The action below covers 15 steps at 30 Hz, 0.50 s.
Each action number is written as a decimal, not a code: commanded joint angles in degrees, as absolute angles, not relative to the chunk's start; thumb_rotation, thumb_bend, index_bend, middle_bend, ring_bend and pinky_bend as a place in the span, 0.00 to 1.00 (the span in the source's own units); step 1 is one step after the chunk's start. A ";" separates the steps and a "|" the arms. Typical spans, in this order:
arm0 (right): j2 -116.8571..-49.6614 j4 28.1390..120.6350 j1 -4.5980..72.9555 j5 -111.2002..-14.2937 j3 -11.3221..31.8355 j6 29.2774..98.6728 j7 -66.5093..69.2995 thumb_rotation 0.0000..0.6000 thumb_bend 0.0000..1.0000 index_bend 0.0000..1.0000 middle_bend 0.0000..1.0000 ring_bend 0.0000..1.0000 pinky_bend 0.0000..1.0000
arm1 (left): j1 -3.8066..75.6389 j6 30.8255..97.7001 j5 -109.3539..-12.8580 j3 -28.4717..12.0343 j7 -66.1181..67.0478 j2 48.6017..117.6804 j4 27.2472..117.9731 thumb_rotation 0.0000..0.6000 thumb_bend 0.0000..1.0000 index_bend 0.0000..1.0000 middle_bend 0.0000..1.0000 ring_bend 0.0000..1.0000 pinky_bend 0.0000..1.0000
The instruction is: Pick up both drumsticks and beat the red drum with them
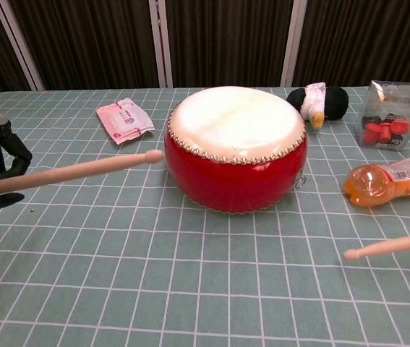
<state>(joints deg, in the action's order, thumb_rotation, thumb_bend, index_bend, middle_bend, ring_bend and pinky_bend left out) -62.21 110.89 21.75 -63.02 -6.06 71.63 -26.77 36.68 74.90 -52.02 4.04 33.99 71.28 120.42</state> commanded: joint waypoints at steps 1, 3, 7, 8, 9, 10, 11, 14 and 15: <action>-63.32 111.12 21.55 -62.90 -5.85 71.64 -28.25 1.00 0.66 1.00 1.00 1.00 0.95 | 35.87 74.81 -52.65 4.91 35.72 73.92 117.39 1.00 0.58 0.79 1.00 1.00 1.00; -64.02 111.25 21.63 -62.48 -5.41 71.58 -29.06 1.00 0.66 1.00 1.00 1.00 0.95 | 35.71 74.59 -52.12 4.67 36.30 75.41 115.50 1.00 0.58 0.80 1.00 1.00 1.00; -65.55 111.07 22.05 -60.55 -4.25 71.18 -31.02 1.00 0.66 1.00 1.00 1.00 0.95 | 35.79 73.96 -50.84 3.62 37.63 78.22 110.99 1.00 0.58 0.80 1.00 1.00 1.00; -65.87 110.97 22.14 -60.03 -3.99 71.07 -31.28 1.00 0.66 1.00 1.00 1.00 0.95 | 35.83 73.82 -50.55 3.35 37.76 78.67 110.31 1.00 0.58 0.80 1.00 1.00 1.00; -66.36 110.77 22.27 -59.22 -3.57 70.91 -31.61 1.00 0.66 1.00 1.00 1.00 0.95 | 35.91 73.51 -49.98 2.88 37.87 79.33 109.30 1.00 0.58 0.80 1.00 1.00 1.00; -66.71 110.55 22.38 -58.58 -3.27 70.76 -31.80 1.00 0.66 1.00 1.00 1.00 0.95 | 35.99 73.25 -49.56 2.57 37.99 79.76 108.66 1.00 0.58 0.80 1.00 1.00 1.00; -67.22 110.13 22.57 -57.61 -2.84 70.53 -32.13 1.00 0.66 1.00 1.00 1.00 0.95 | 36.14 72.86 -49.04 2.23 38.26 80.33 107.81 1.00 0.58 0.80 1.00 1.00 1.00; -68.43 109.02 23.05 -55.01 -1.91 69.83 -33.03 1.00 0.66 1.00 1.00 1.00 0.95 | 36.46 71.81 -47.70 1.64 39.15 81.81 105.87 1.00 0.58 0.80 1.00 1.00 1.00; -68.83 108.65 23.19 -54.26 -1.69 69.61 -33.33 1.00 0.66 1.00 1.00 1.00 0.95 | 36.59 71.39 -47.16 1.48 39.51 82.41 105.11 1.00 0.58 0.80 1.00 1.00 1.00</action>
<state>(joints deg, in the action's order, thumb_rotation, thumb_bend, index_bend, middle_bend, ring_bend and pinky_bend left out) -67.94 109.46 22.79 -55.58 -2.36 70.15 -32.62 36.34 72.04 -47.90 1.88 38.93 81.63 105.98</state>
